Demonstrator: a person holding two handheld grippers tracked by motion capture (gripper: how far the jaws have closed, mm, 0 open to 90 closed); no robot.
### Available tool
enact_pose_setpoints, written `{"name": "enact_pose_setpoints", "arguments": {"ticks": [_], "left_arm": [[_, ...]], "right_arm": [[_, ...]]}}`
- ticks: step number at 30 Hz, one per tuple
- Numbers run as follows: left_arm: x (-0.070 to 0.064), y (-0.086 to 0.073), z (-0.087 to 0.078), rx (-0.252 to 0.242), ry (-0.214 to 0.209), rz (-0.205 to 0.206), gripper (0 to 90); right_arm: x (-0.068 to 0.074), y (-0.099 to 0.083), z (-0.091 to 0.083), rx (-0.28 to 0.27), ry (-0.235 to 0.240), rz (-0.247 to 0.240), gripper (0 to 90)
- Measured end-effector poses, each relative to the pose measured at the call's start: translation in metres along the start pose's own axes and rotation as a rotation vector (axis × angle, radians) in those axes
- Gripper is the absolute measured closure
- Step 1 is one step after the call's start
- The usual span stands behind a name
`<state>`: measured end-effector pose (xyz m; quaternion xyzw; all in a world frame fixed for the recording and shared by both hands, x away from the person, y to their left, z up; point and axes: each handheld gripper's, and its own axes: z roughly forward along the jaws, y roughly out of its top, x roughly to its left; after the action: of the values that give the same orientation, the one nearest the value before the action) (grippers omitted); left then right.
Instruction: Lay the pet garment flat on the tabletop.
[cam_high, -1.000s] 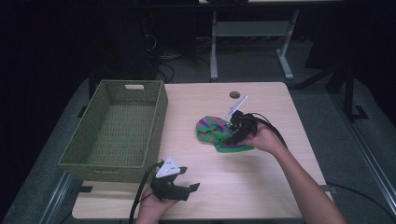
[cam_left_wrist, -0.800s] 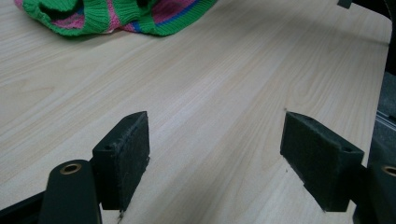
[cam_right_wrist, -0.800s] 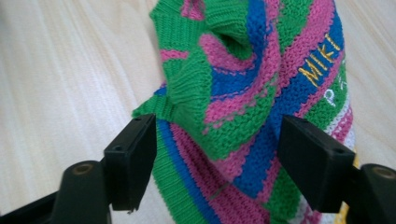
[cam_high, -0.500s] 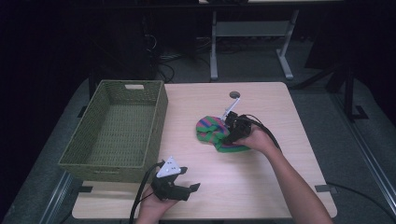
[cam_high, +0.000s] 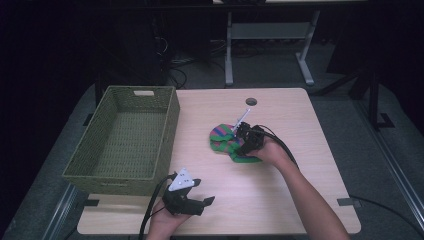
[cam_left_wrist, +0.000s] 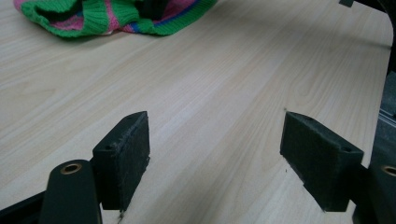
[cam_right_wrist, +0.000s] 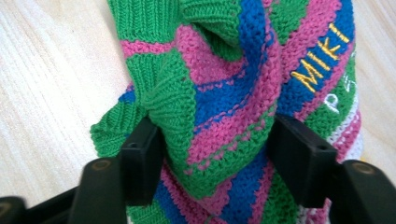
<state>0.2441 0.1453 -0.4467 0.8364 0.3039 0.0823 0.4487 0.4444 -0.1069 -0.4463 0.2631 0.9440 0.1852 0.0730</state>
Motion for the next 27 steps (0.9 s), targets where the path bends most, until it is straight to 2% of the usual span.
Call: {"name": "enact_pose_setpoints", "arguments": {"ticks": [3, 4, 5, 6, 9, 10, 12, 13, 16, 20, 27], "left_arm": [[0.000, 0.000, 0.000, -0.005, 0.001, -0.003, 23.7], [0.000, 0.000, 0.000, -0.001, 0.003, -0.001, 23.7], [0.000, 0.000, 0.000, -0.001, 0.003, 0.000, 23.7], [0.000, 0.000, -0.001, -0.004, 0.003, -0.002, 23.7], [0.000, 0.000, -0.001, -0.007, 0.002, -0.004, 23.9], [0.001, 0.000, -0.001, -0.005, 0.002, -0.004, 23.9], [0.001, 0.000, -0.001, -0.004, 0.002, -0.003, 23.9], [0.001, 0.000, -0.001, -0.006, 0.003, -0.003, 23.9], [0.001, 0.000, -0.002, -0.004, 0.003, 0.000, 23.9], [0.001, 0.000, -0.001, -0.013, 0.004, -0.002, 24.1], [0.000, 0.000, -0.002, -0.020, 0.010, 0.009, 24.1]], "right_arm": [[0.000, -0.001, -0.001, -0.008, -0.005, 0.011, 43.8], [-0.001, -0.001, -0.001, -0.008, -0.013, 0.020, 49.1], [-0.001, -0.001, -0.001, -0.008, -0.013, 0.020, 49.1], [-0.003, -0.001, -0.002, -0.008, -0.026, 0.029, 53.6], [-0.003, -0.001, -0.002, -0.010, -0.031, 0.040, 56.8], [-0.004, 0.000, -0.002, -0.006, -0.040, 0.041, 61.7], [-0.004, 0.000, -0.002, -0.004, -0.040, 0.045, 63.3], [-0.007, 0.000, -0.003, -0.009, -0.035, 0.066, 65.6], [-0.012, -0.002, -0.004, -0.026, -0.010, 0.109, 67.8], [-0.018, -0.005, -0.007, -0.052, 0.018, 0.141, 69.3], [-0.022, -0.007, -0.019, -0.094, 0.034, 0.168, 70.0]]}}
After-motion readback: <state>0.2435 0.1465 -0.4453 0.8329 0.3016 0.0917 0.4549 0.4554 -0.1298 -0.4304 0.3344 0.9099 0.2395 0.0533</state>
